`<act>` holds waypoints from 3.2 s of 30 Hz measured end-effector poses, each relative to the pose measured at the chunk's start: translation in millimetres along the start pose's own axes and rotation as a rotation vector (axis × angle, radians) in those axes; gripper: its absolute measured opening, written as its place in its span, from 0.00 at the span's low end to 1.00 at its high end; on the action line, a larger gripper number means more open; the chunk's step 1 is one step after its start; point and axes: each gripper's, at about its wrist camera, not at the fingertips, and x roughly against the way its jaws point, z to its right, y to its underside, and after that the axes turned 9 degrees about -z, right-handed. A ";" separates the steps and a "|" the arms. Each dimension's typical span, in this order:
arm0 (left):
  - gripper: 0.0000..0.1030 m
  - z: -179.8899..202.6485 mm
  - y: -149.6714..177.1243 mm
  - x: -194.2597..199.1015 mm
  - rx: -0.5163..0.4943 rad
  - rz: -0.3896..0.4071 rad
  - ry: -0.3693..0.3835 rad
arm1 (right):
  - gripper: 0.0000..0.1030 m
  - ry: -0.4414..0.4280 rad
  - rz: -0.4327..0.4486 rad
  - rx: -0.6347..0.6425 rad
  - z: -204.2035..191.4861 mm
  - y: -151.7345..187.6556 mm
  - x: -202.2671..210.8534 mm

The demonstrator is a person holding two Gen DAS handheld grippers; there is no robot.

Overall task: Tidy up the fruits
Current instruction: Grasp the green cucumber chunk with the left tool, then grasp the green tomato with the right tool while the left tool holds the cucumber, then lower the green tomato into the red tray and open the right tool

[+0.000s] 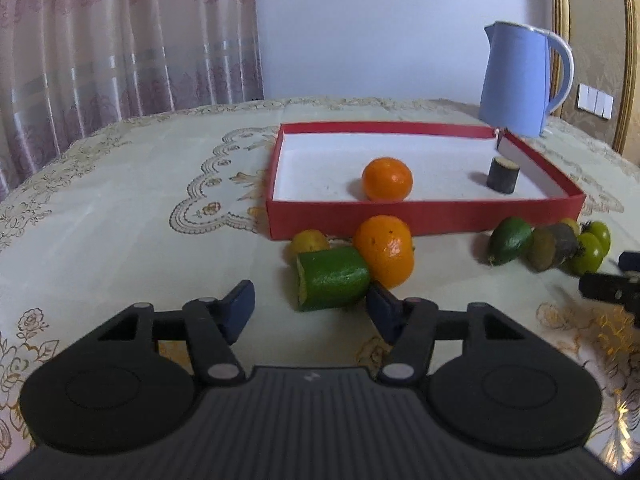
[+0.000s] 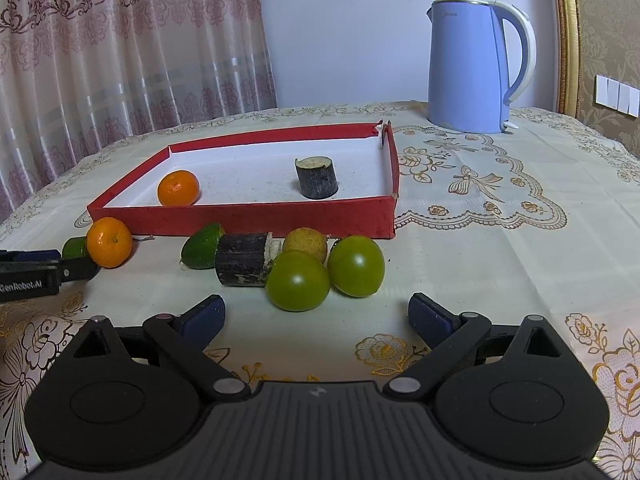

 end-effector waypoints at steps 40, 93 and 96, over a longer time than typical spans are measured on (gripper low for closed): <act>0.32 -3.3 2.3 -1.1 0.011 0.021 0.104 | 0.96 0.162 0.047 -0.051 28.0 -10.0 7.7; 0.33 -5.2 2.6 -3.1 0.017 0.015 0.106 | 0.32 0.042 0.100 0.093 19.3 -51.9 4.3; 0.33 -4.9 2.6 -3.0 0.017 0.015 0.106 | 0.32 0.041 0.101 0.106 14.2 -61.1 -3.3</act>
